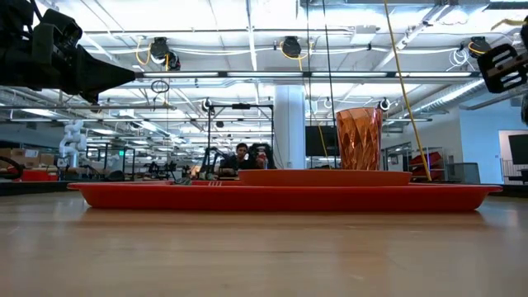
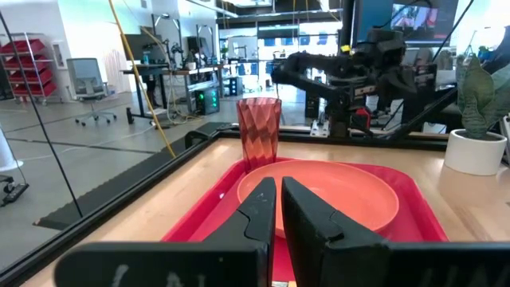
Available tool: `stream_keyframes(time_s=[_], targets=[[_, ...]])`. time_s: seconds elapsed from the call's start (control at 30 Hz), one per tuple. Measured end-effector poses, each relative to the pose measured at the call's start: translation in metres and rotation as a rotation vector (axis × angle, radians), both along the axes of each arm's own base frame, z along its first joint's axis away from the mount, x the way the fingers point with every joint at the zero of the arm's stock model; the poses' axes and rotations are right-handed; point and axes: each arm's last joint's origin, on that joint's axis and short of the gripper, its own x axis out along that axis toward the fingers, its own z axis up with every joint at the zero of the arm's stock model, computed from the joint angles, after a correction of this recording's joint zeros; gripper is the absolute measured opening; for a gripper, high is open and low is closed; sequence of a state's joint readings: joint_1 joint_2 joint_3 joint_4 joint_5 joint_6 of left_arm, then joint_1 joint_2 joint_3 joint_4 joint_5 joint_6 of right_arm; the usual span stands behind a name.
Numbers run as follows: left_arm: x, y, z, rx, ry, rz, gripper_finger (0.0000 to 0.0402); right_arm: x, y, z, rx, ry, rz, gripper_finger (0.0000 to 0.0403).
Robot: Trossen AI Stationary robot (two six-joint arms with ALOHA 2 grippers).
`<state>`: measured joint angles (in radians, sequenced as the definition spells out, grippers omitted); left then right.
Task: Pick and place plate/cup/fork/spoon on tray
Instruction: Return to Home Position
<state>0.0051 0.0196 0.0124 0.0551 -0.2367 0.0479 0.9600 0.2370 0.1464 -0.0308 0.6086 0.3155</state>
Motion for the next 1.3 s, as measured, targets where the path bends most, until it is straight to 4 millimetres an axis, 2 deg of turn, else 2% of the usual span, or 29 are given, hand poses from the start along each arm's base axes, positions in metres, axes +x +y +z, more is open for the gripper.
stream_keyframes(time_s=[0.2,0.4,0.67,1.3], targets=[[0.0,0.0,0.0,0.0,-0.001,0.0,0.0028,-0.009,-0.011,0.005,0.037,-0.118,0.088,0.0],[0.0,0.0,0.0,0.0,0.001,0.0,0.0028,-0.008,-0.013,-0.002,0.001,-0.052,0.088,0.0],[0.0,0.0,0.0,0.0,-0.002,0.0,0.0028,-0.004,-0.017,0.001,-0.049,-0.109,0.054,0.0],[0.0,0.0,0.0,0.0,0.0,0.0,0.0028,0.005,-0.028,-0.002,-0.063,-0.075,0.035,0.0]])
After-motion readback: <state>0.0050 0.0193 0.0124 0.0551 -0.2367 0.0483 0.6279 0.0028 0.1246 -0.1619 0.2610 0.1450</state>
